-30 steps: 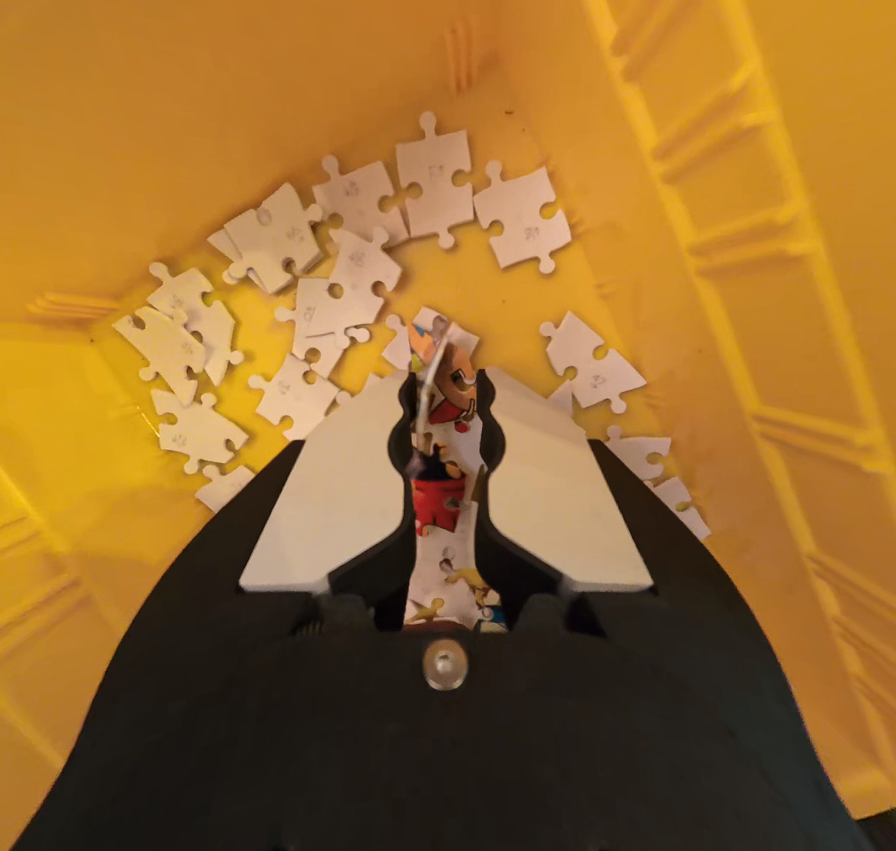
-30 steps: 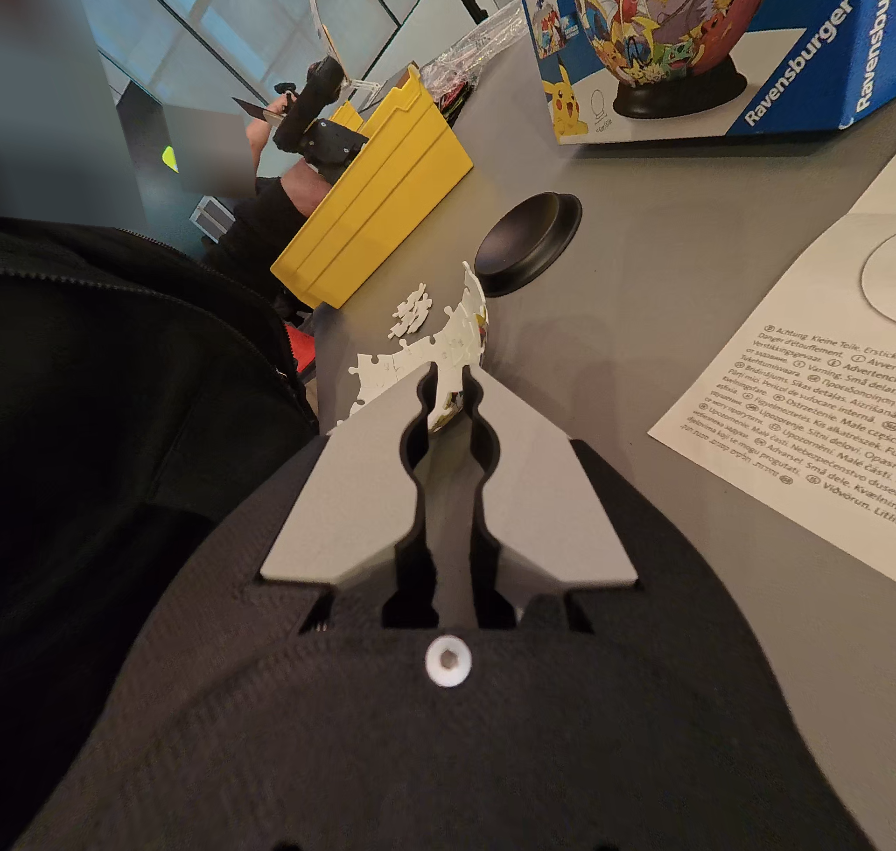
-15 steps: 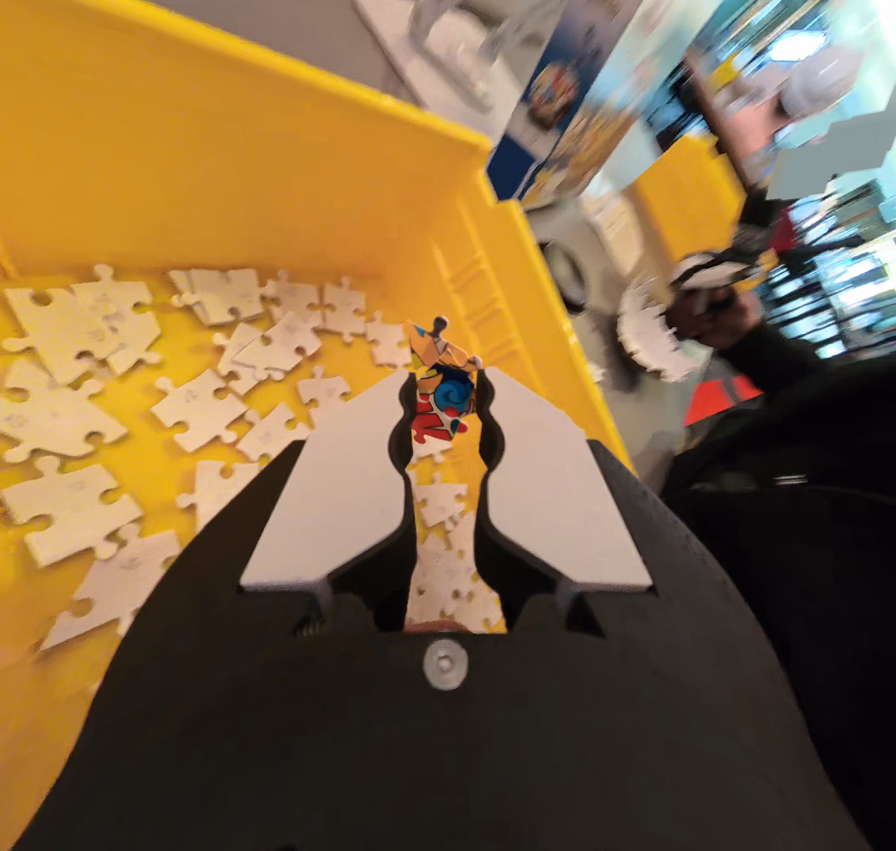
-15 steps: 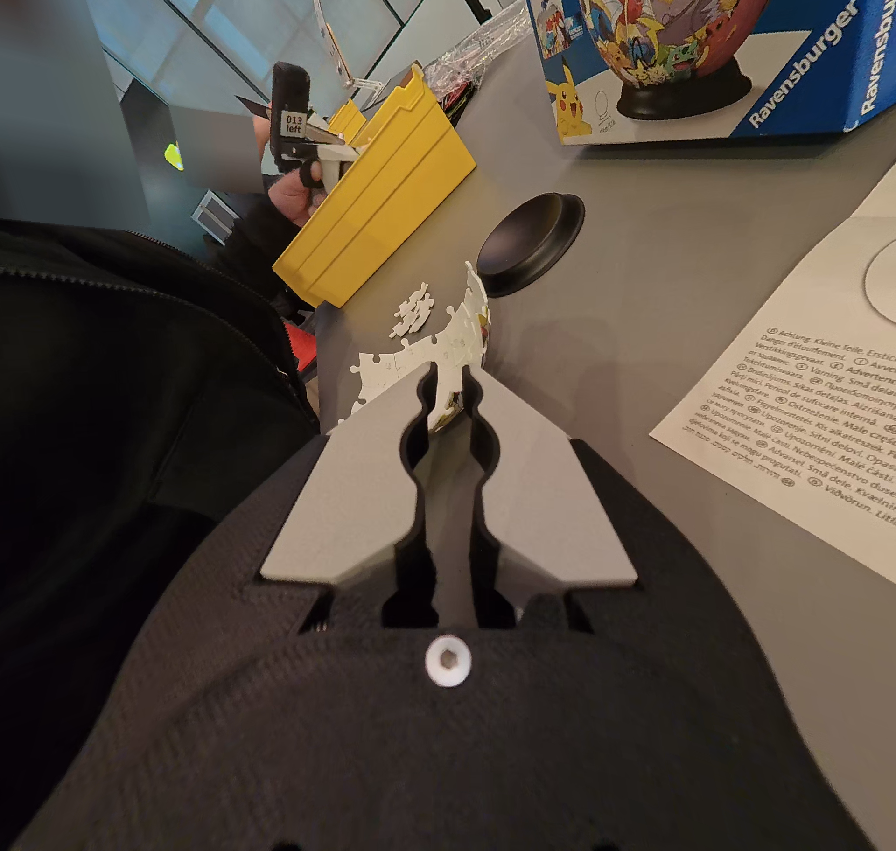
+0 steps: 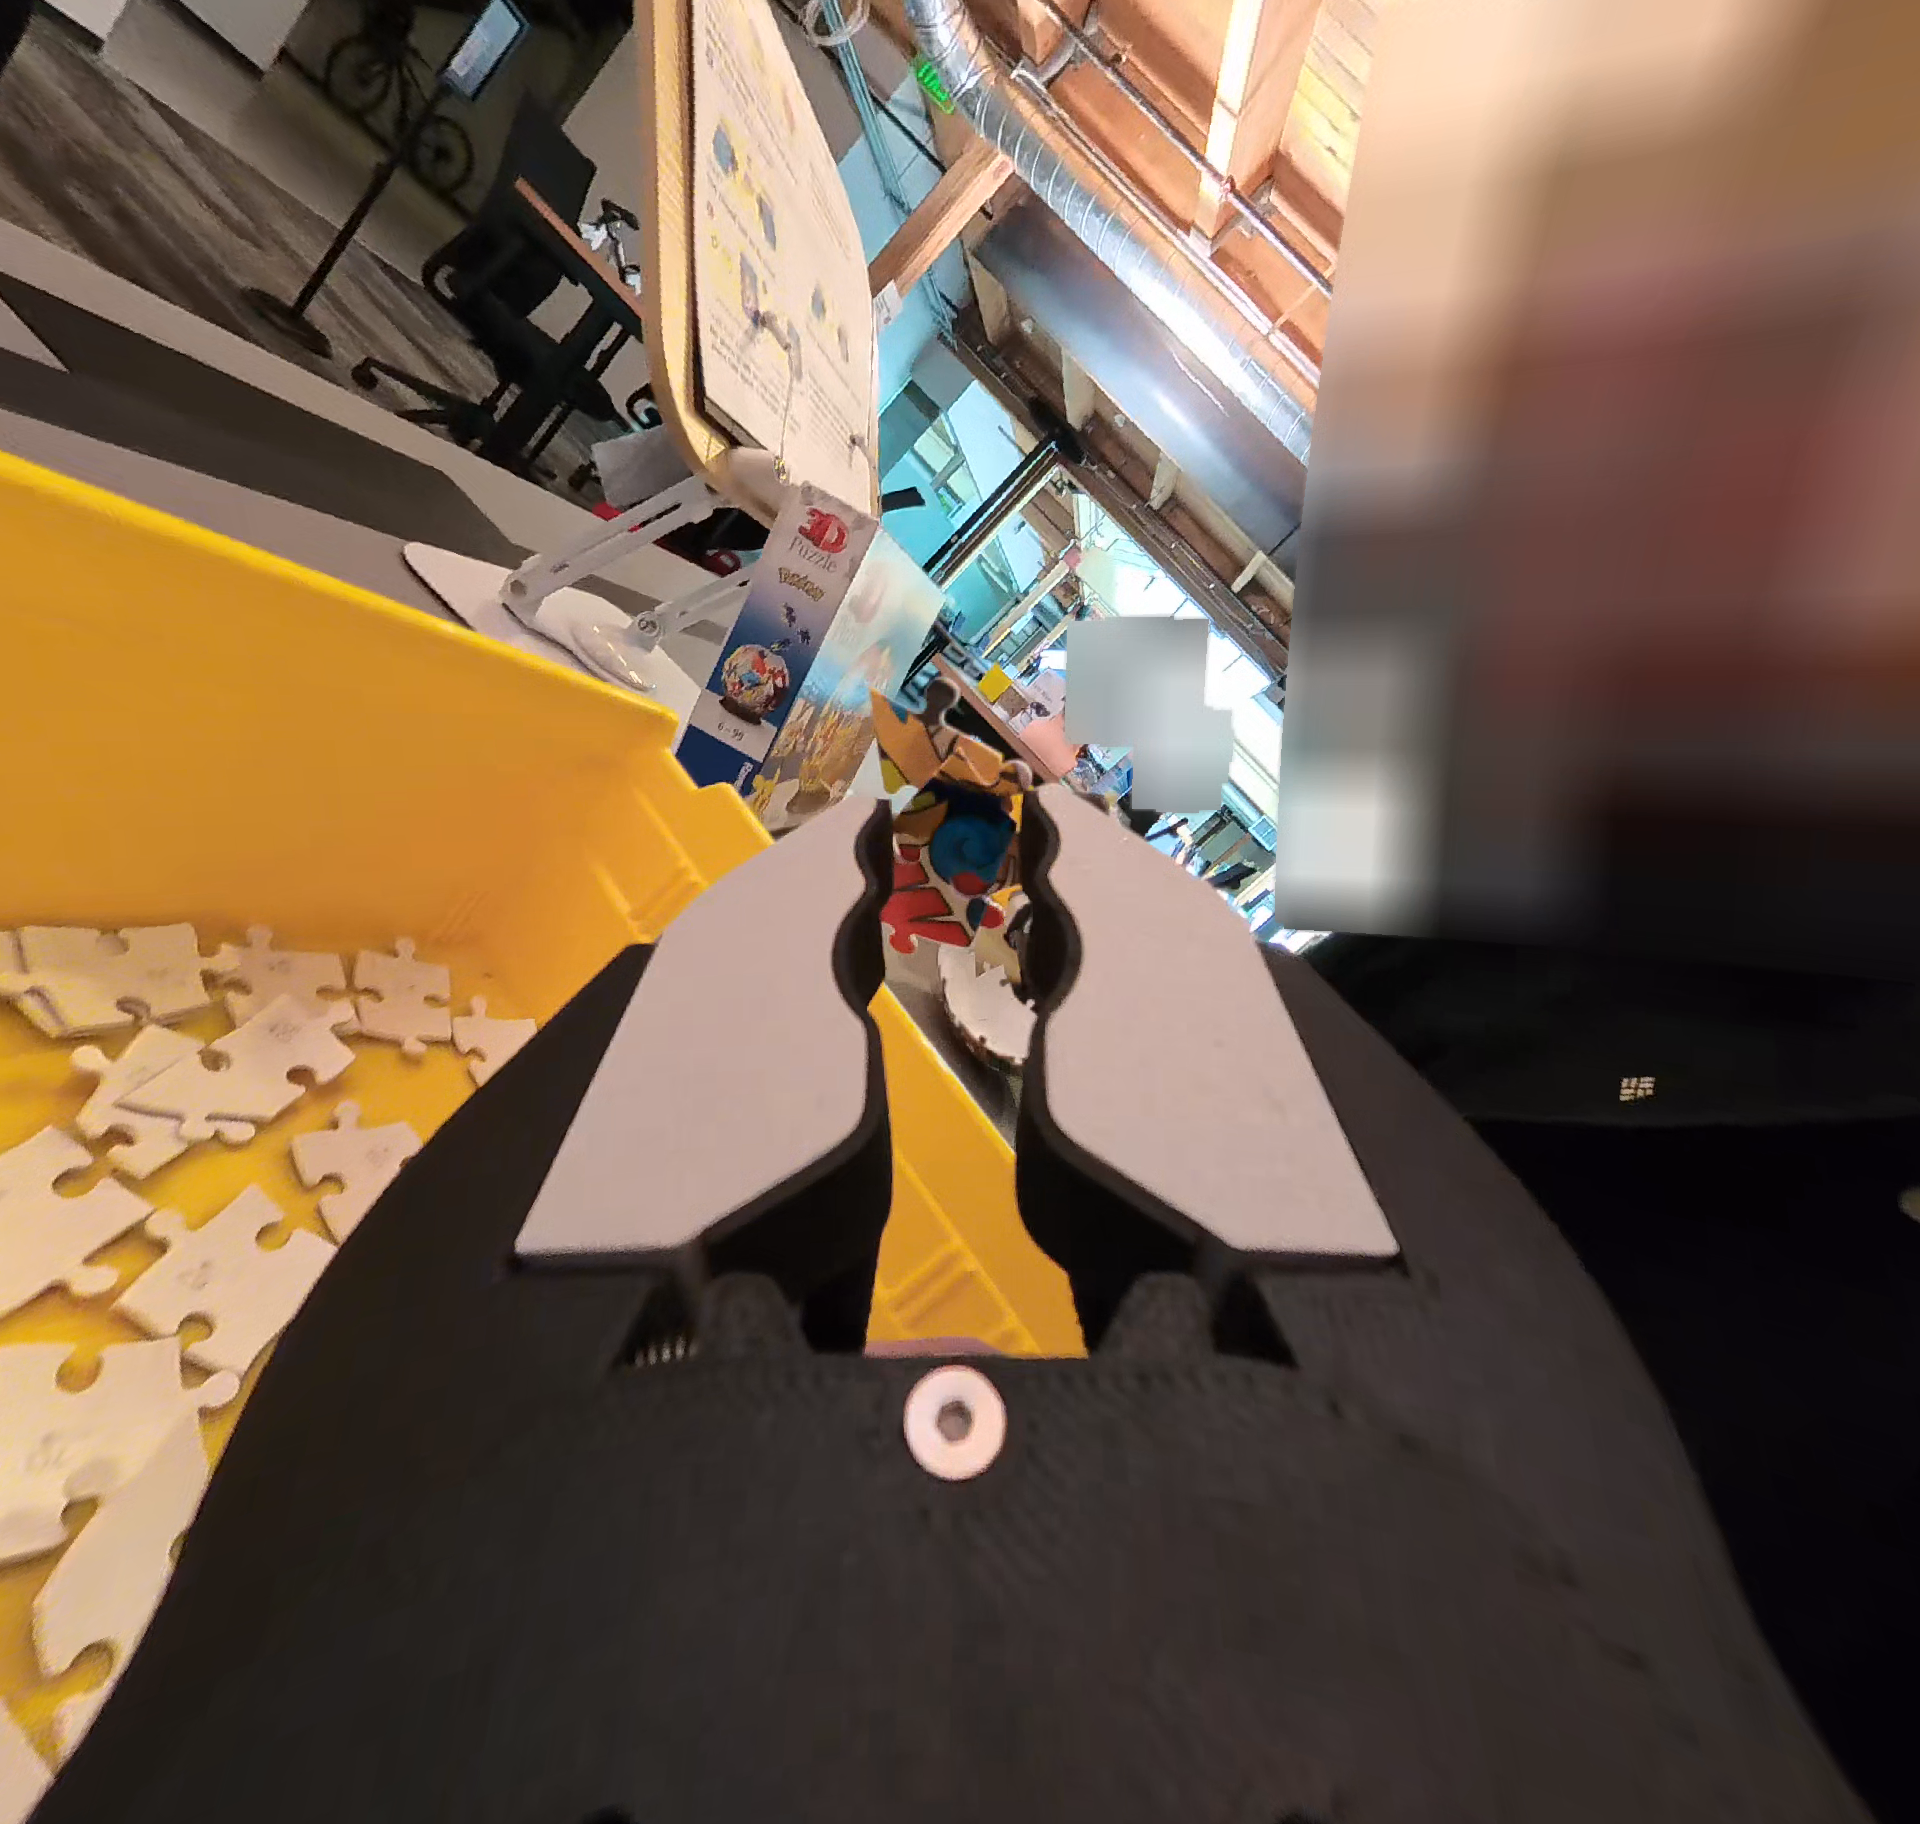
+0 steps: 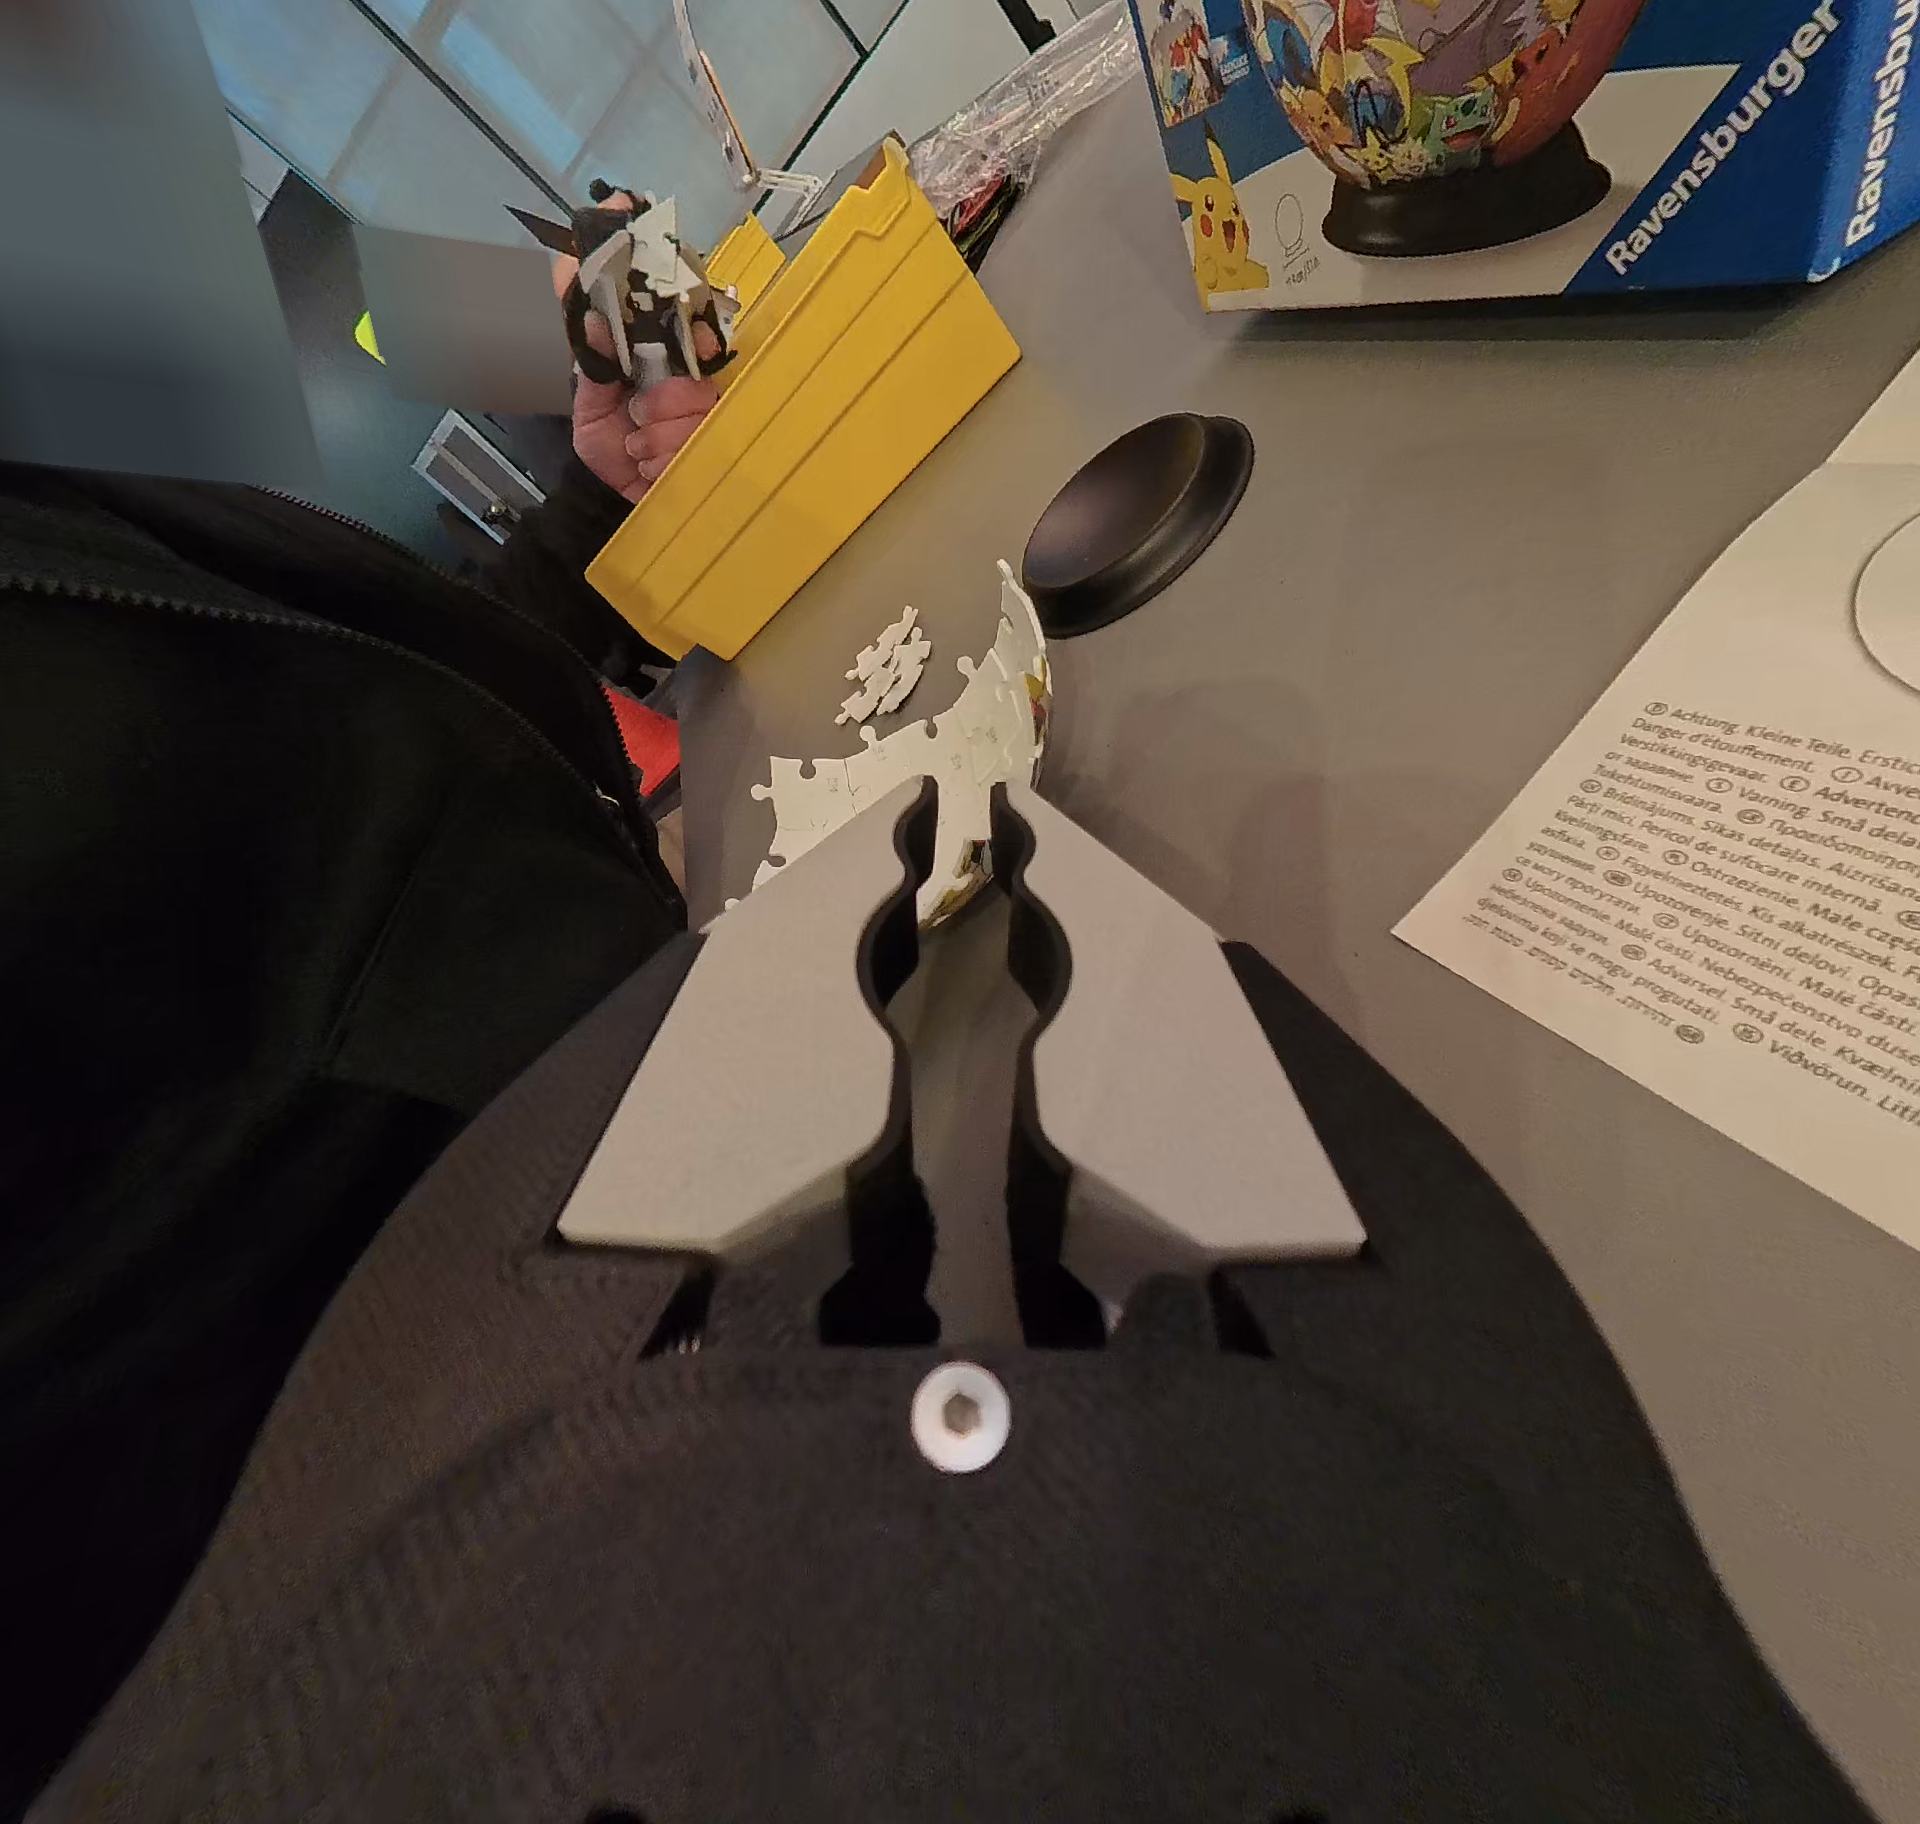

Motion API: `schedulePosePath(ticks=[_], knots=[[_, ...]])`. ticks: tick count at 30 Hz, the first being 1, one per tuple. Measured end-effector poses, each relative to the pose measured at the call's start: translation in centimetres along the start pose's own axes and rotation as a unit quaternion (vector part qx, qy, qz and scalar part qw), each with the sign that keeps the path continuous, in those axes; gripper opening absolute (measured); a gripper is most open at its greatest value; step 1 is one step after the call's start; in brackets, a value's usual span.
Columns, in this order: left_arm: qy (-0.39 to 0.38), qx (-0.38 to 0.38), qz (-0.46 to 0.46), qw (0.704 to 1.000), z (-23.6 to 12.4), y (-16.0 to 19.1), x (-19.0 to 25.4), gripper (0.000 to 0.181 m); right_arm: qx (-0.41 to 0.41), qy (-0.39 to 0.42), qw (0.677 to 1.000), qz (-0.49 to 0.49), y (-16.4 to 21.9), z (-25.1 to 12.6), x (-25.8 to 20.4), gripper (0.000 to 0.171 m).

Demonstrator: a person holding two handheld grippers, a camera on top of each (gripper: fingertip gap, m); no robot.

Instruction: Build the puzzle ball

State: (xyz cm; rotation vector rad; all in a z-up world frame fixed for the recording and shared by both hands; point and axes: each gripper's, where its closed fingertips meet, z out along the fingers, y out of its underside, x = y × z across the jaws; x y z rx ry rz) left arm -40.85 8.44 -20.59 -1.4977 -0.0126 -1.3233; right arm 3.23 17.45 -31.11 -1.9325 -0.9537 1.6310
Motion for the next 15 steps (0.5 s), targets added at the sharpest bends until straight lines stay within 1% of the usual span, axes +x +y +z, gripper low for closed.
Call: schedulePosePath(ticks=[3,4,5,6,8,10,12,13,15], knots=[[-0.046,-0.037,0.018,0.998,-0.1,0.5,-0.7,0.023,0.001,-0.001,1.000,0.000,0.0,0.0,0.0,0.009],[-0.087,-0.056,0.019,0.994,-0.3,0.8,-1.8,0.023,0.001,-0.001,1.000,0.000,0.0,0.0,0.0,0.009],[-0.159,-0.100,0.022,0.982,-1.0,1.9,-3.8,0.023,0.001,-0.001,1.000,0.000,0.0,0.0,0.0,0.008],[-0.212,-0.153,0.034,0.965,-1.7,3.2,-5.4,0.023,0.001,-0.001,1.000,0.000,0.0,0.0,0.0,0.008],[-0.248,-0.221,0.052,0.942,-2.3,5.3,-6.6,0.023,0.001,-0.002,1.000,0.001,0.0,0.0,0.0,0.008],[-0.299,-0.290,0.051,0.907,-3.4,7.3,-8.2,0.023,0.000,-0.001,1.000,0.000,0.0,0.0,0.0,0.008],[-0.333,-0.338,0.073,0.877,-4.1,8.4,-9.2,0.023,0.000,-0.001,1.000,0.000,0.0,0.0,0.0,0.008],[-0.337,-0.344,0.074,0.873,-4.2,8.5,-9.3,0.023,0.000,0.000,1.000,0.000,0.0,0.0,0.0,0.008],[-0.318,-0.316,0.072,0.891,-3.5,7.7,-8.8,0.023,-0.001,0.000,1.000,0.000,0.0,0.0,0.0,0.008]])
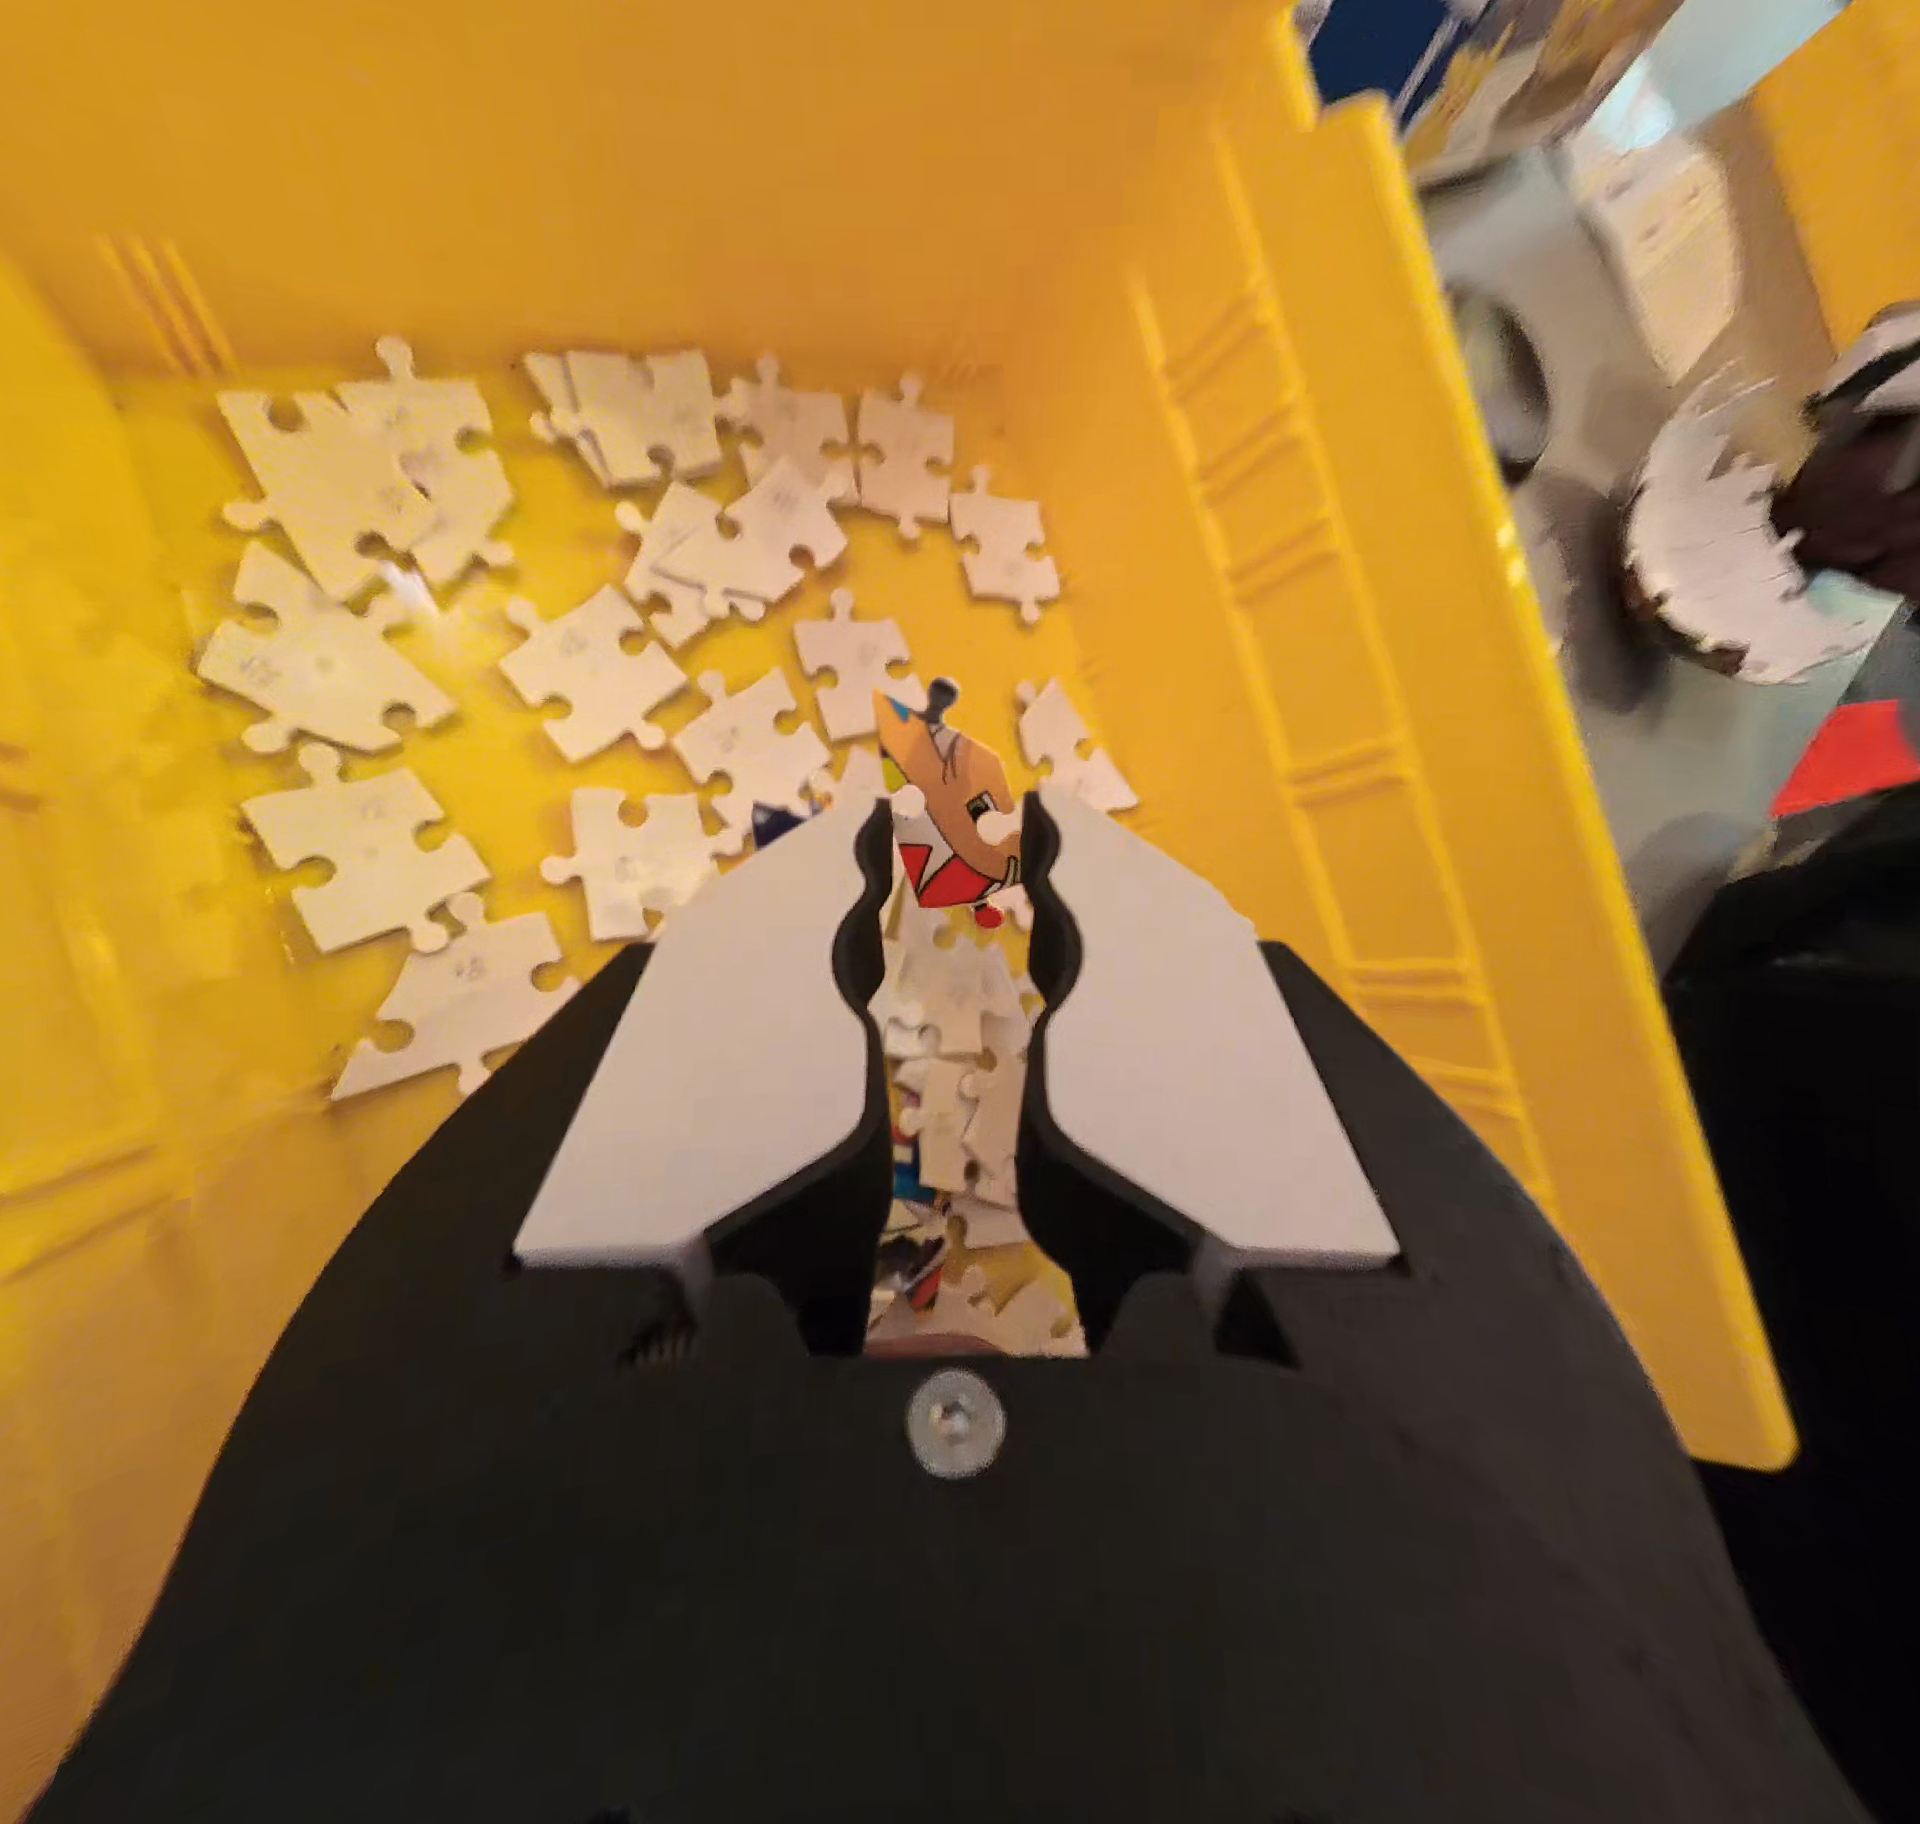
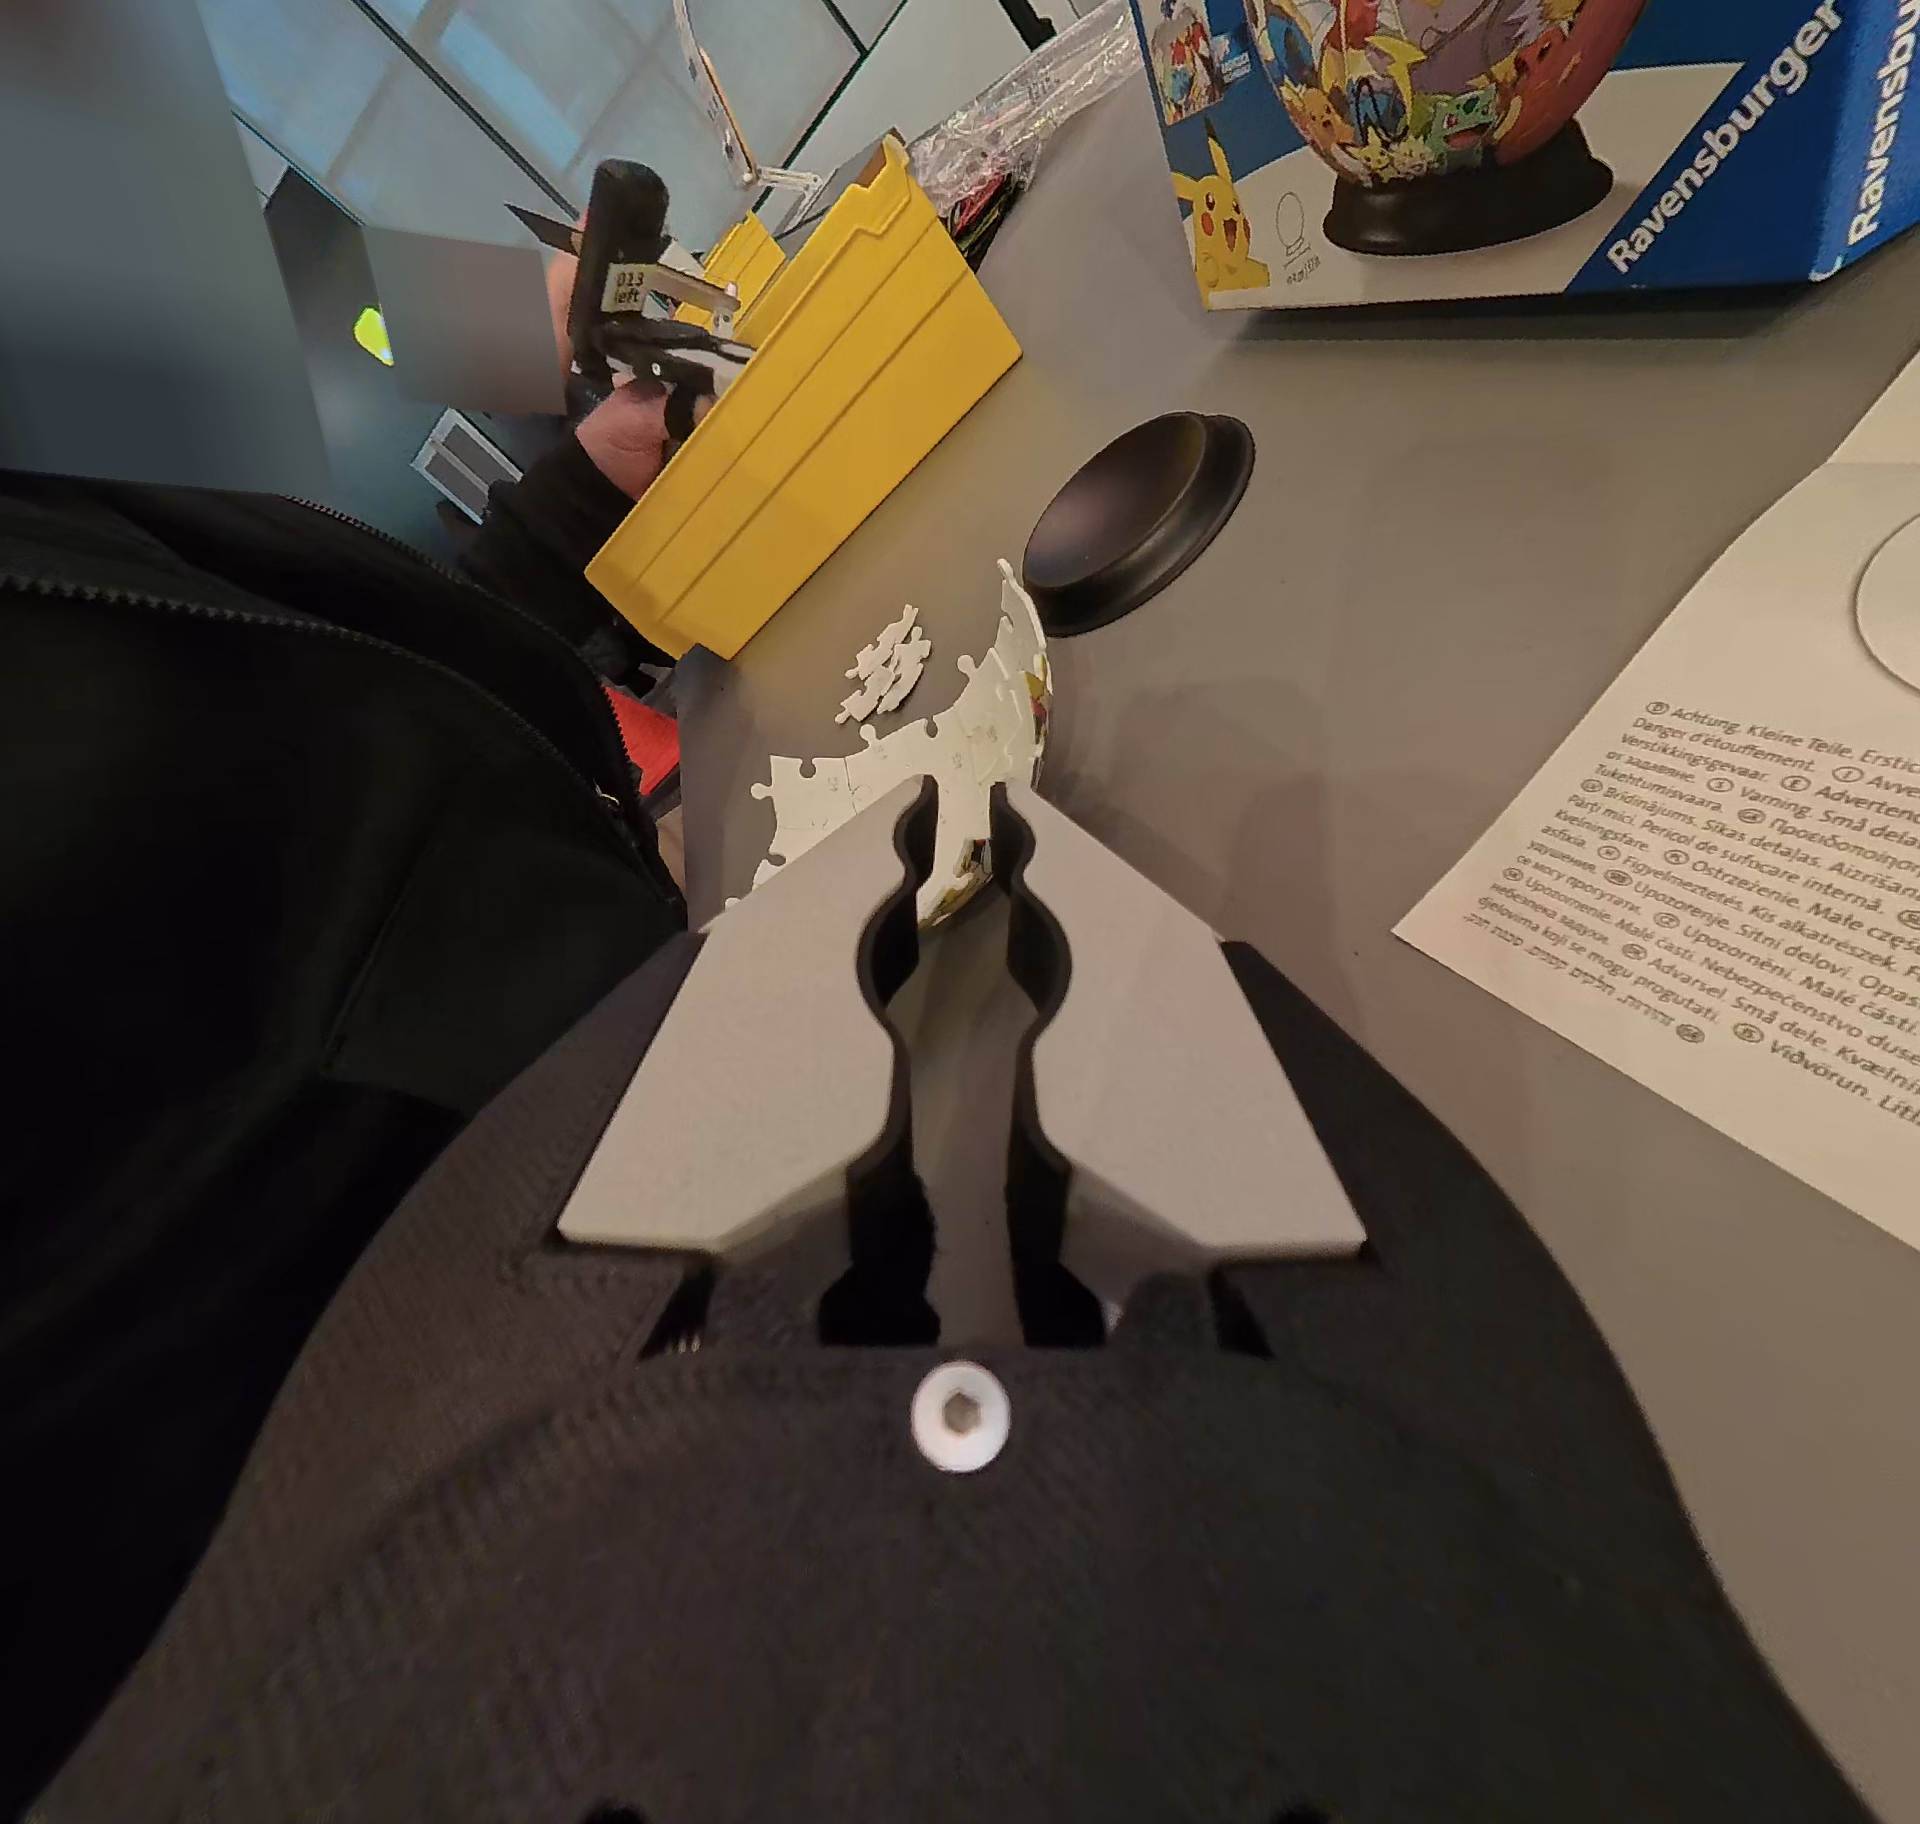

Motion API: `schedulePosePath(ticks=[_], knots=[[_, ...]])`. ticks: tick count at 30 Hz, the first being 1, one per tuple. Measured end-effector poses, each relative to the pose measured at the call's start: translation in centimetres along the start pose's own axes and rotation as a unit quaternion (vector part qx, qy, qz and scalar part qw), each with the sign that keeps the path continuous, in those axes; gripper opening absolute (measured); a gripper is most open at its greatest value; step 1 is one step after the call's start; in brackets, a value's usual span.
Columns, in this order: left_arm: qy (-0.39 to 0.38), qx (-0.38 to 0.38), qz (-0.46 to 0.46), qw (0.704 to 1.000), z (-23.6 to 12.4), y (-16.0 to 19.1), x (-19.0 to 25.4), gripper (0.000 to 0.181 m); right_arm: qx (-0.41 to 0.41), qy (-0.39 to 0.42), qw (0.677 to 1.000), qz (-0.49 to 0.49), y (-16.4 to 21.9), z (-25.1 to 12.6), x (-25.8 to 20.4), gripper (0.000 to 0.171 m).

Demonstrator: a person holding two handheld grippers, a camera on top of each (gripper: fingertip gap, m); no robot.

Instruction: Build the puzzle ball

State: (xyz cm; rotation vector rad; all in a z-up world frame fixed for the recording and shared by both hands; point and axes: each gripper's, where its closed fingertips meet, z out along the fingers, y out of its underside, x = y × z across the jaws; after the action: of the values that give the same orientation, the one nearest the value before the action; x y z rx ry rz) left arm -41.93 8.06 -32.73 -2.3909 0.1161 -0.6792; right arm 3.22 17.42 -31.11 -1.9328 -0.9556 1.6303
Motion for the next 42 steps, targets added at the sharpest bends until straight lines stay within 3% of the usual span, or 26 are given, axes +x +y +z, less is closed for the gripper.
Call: schedulePosePath(ticks=[5,9,14,17,19,23,28,32,35,42], knots=[[-0.014,0.070,-0.024,0.997,-3.1,-2.2,-1.0,0.023,0.000,0.000,1.000,0.001,0.0,0.0,0.0,0.008],[-0.089,0.010,0.003,0.996,-3.6,-0.4,-2.4,0.023,0.000,0.000,1.000,0.002,0.0,0.0,0.0,0.008],[-0.114,-0.111,0.035,0.987,-2.0,3.1,-1.7,0.024,-0.002,0.001,1.000,0.001,0.0,0.0,0.0,0.009],[-0.141,-0.161,0.057,0.975,-1.2,4.2,-2.2,0.044,-0.002,0.002,1.000,0.000,0.0,0.1,0.0,0.008],[-0.152,-0.144,0.070,0.975,-0.7,2.9,-2.5,0.053,-0.003,0.002,1.000,0.000,0.1,0.1,0.1,0.009],[-0.172,-0.108,0.127,0.971,1.6,-1.5,-2.9,0.048,-0.003,0.002,1.000,0.001,0.1,0.1,0.1,0.008],[-0.185,-0.128,0.168,0.960,5.9,-4.6,-4.2,0.044,-0.001,0.003,1.000,0.001,0.0,0.1,0.1,0.008],[-0.179,-0.148,0.160,0.959,8.1,-4.9,-5.1,0.041,0.000,0.002,1.000,0.003,0.0,0.0,0.1,0.008],[-0.194,-0.153,0.171,0.954,7.8,-5.1,-5.7,0.014,0.002,0.001,1.000,0.004,-0.1,0.0,0.1,0.008],[-0.186,-0.144,0.179,0.955,6.7,-4.0,-4.8,0.000,0.003,0.000,1.000,0.004,-0.1,-0.1,0.1,0.008]])
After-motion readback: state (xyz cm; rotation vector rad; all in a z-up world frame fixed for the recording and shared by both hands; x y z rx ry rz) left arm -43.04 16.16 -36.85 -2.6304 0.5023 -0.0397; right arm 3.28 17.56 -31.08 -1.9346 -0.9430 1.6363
